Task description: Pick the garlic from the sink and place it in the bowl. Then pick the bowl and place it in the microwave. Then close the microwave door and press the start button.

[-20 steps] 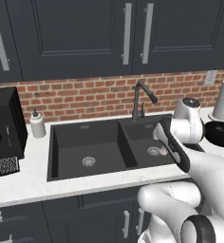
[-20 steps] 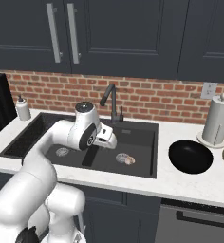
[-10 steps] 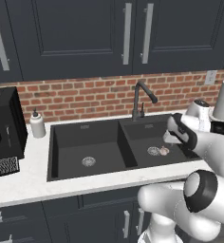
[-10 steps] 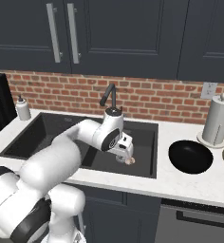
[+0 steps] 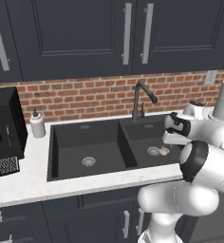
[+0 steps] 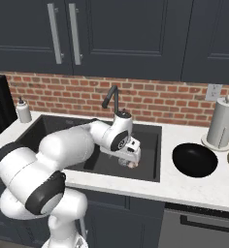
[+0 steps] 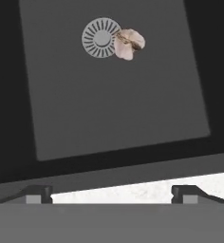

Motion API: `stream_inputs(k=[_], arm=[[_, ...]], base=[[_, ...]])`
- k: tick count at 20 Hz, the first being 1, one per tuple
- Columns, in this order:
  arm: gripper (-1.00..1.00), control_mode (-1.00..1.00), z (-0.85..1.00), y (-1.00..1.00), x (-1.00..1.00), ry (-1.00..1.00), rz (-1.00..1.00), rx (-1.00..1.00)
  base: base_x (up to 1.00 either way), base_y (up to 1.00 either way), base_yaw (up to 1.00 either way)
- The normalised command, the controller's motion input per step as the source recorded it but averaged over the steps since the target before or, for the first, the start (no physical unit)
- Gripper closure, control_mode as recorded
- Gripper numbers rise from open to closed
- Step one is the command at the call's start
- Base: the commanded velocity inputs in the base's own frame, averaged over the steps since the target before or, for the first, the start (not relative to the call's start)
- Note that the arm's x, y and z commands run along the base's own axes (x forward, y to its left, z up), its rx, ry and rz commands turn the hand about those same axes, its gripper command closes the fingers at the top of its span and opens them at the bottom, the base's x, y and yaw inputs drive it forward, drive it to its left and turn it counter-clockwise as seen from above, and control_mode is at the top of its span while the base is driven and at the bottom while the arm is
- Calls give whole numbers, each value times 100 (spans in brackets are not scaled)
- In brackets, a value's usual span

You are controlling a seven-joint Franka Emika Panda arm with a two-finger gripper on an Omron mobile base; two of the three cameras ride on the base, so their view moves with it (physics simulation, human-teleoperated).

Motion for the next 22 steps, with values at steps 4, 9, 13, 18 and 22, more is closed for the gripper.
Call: stream_inputs(k=[4, 9, 13, 18, 22], arm=[[-100, -100, -41, -7, 29, 12, 0, 0], [-100, -100, -44, -1, 31, 4, 0, 0], [-100, -100, -25, -2, 33, 0, 0, 0], [-100, -100, -30, -15, 36, 0, 0, 0], [-100, -100, -28, -24, 29, 0, 0, 0]], base=[[0, 0, 0], [0, 0, 0], [0, 0, 0], [0, 0, 0], [0, 0, 0]])
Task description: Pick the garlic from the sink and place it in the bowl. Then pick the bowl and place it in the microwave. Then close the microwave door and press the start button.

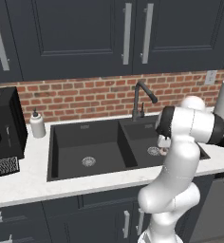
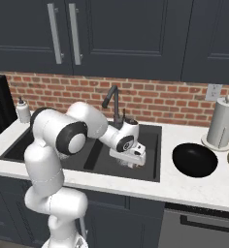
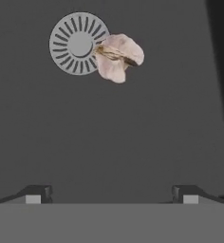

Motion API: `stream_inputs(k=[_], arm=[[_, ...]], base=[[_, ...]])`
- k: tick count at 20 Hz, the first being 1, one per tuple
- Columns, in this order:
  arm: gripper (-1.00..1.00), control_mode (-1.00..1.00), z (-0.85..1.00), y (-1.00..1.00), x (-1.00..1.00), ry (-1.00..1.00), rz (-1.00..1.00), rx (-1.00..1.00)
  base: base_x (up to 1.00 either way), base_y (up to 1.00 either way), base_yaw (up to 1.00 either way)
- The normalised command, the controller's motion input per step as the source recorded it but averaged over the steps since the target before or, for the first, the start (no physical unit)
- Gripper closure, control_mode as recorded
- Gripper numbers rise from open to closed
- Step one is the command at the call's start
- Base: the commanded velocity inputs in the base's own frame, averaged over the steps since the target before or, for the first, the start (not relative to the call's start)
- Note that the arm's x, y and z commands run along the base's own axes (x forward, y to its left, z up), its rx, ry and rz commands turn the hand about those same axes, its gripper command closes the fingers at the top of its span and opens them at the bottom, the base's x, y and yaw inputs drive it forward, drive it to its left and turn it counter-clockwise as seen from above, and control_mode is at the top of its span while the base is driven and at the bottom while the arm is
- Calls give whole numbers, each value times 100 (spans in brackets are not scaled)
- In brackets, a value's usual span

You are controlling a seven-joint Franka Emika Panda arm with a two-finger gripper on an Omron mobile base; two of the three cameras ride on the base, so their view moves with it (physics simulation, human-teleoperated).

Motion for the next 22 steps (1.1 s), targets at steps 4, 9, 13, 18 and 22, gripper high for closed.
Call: stream_inputs(k=[4, 9, 13, 18, 22], arm=[[-100, -100, -19, -26, 36, 0, 0, 0], [-100, -100, -13, -5, 44, 0, 0, 0], [-100, -100, -21, 1, 42, 0, 0, 0], [-100, -100, -39, 0, 24, 0, 0, 0], [-100, -100, -42, 0, 21, 0, 0, 0]], base=[[0, 0, 0], [0, 0, 0], [0, 0, 0], [0, 0, 0], [0, 0, 0]])
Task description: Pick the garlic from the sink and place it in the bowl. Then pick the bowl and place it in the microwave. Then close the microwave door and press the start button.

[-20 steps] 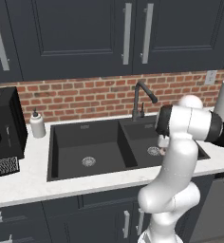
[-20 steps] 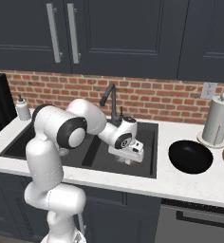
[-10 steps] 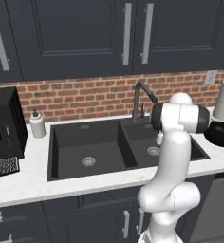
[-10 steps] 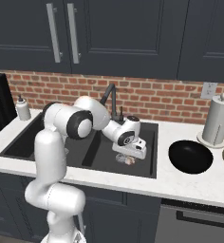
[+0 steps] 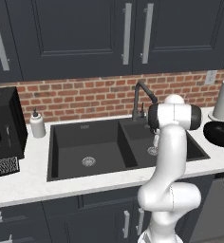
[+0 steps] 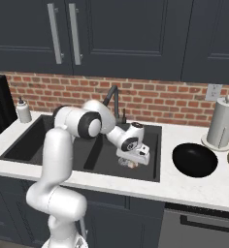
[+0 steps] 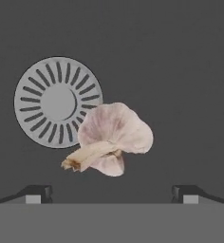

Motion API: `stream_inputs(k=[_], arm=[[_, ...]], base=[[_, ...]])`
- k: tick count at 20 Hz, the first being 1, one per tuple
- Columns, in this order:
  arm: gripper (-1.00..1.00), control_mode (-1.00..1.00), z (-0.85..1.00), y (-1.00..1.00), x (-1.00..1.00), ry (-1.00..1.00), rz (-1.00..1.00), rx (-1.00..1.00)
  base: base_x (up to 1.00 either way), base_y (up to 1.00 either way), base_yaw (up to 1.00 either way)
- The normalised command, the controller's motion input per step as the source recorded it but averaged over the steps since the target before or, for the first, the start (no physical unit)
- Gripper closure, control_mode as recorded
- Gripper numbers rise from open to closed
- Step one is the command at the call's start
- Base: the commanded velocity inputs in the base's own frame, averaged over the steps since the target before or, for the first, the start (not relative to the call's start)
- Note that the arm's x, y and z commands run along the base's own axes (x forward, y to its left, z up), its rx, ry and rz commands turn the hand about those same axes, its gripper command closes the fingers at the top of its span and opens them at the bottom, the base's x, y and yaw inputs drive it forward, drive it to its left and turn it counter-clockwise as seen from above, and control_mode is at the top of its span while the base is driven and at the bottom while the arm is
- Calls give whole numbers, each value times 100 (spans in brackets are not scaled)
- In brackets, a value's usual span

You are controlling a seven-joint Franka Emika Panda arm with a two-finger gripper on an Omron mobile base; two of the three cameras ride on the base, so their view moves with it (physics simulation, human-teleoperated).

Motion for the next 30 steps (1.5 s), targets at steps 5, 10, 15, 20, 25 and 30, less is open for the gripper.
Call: stream_inputs(k=[5, 10, 15, 20, 25, 30], arm=[[-100, -100, -29, 0, 23, 0, 0, 0], [-100, -100, -15, 0, 22, 0, 0, 0], [-100, -100, -13, 0, 10, 0, 0, 0], [-100, -100, -23, 0, -3, 0, 0, 0], [-100, -100, -35, 0, -23, 0, 0, 0], [-100, -100, -38, 0, -26, 0, 0, 0]], base=[[0, 0, 0], [0, 0, 0], [0, 0, 0], [0, 0, 0], [0, 0, 0], [0, 0, 0]])
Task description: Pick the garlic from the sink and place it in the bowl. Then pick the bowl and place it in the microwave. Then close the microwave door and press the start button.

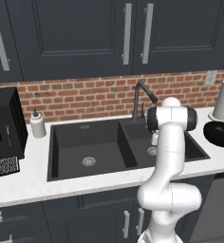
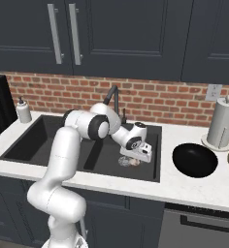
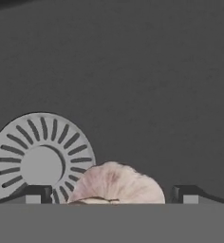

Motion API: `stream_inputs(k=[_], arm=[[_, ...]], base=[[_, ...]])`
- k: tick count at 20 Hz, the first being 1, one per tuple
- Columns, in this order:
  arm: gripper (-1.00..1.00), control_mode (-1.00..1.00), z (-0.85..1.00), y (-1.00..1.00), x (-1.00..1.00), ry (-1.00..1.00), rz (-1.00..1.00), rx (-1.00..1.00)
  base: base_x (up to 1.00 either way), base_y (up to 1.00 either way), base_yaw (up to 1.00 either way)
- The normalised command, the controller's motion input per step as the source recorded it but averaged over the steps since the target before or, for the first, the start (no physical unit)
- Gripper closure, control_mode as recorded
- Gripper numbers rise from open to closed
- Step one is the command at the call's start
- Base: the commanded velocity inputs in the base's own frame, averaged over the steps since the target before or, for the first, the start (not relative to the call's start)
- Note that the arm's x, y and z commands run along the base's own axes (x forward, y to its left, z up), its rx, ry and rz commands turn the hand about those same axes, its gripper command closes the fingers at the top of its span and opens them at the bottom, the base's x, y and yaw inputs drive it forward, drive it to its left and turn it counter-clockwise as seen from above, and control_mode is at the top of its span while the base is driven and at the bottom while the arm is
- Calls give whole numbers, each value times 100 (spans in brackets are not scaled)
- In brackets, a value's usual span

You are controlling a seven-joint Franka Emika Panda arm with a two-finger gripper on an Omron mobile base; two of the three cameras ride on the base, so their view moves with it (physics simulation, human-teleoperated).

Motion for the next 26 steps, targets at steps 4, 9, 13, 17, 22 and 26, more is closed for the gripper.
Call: stream_inputs(k=[4, 9, 13, 17, 22, 26], arm=[[100, -100, -44, 8, -30, 0, 0, 0], [100, -100, -32, 19, -47, 0, 0, 0], [100, -100, 2, 23, -66, -2, 0, 0], [100, -100, 82, 2, -91, -15, -3, 0], [100, -100, 100, 0, -64, -16, -3, -1], [100, -100, 100, -10, -46, -7, -3, 0]], base=[[0, 0, 0], [0, 0, 0], [0, 0, 0], [0, 0, 0], [0, 0, 0], [0, 0, 0]])
